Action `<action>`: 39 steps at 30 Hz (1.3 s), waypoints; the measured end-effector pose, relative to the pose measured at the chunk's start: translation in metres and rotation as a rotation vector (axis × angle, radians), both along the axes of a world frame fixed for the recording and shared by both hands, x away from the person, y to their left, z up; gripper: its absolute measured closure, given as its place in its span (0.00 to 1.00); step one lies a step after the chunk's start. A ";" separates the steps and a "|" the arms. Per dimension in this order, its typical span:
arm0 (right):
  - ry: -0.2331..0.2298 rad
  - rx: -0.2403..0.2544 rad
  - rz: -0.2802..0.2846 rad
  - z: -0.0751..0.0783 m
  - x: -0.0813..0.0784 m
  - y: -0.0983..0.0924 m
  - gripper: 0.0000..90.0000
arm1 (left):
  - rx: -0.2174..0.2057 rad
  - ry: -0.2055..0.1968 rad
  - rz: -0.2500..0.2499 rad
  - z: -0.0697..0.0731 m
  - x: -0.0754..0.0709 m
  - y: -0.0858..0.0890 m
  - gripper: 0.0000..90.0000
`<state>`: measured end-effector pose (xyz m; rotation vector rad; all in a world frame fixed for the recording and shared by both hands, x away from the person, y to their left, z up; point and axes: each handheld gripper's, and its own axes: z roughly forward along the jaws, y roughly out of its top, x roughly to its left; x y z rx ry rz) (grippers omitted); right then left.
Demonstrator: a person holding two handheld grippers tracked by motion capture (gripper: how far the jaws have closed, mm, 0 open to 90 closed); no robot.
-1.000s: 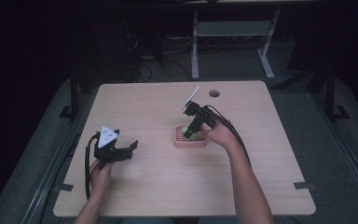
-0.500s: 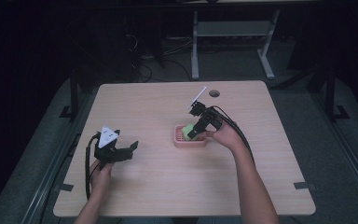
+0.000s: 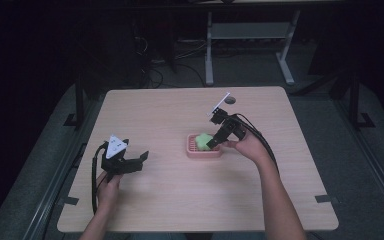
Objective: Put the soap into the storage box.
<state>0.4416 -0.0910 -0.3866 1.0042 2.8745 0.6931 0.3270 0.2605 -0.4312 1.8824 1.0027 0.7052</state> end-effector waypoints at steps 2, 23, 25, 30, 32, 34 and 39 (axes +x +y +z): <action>-0.002 -0.001 -0.001 0.002 -0.001 -0.002 0.25 | 0.001 -0.001 0.000 0.000 0.000 0.000 0.16; -0.026 0.010 -0.012 0.013 -0.016 -0.023 0.26 | 0.000 0.003 -0.001 -0.001 0.000 -0.001 0.16; -0.025 0.016 -0.017 0.011 -0.019 -0.026 0.26 | 0.004 0.004 -0.001 -0.001 0.000 -0.001 0.16; -0.021 0.018 -0.028 0.007 -0.025 -0.036 0.26 | 0.006 0.005 -0.004 -0.001 0.000 -0.002 0.16; -0.018 0.019 -0.030 0.007 -0.027 -0.038 0.26 | 0.008 0.003 -0.005 -0.001 0.000 -0.003 0.16; -0.019 0.020 -0.035 0.006 -0.029 -0.041 0.26 | 0.008 0.004 -0.005 -0.001 0.000 -0.003 0.16; -0.021 0.026 -0.039 0.004 -0.037 -0.050 0.26 | 0.014 0.004 -0.007 -0.001 0.000 -0.003 0.16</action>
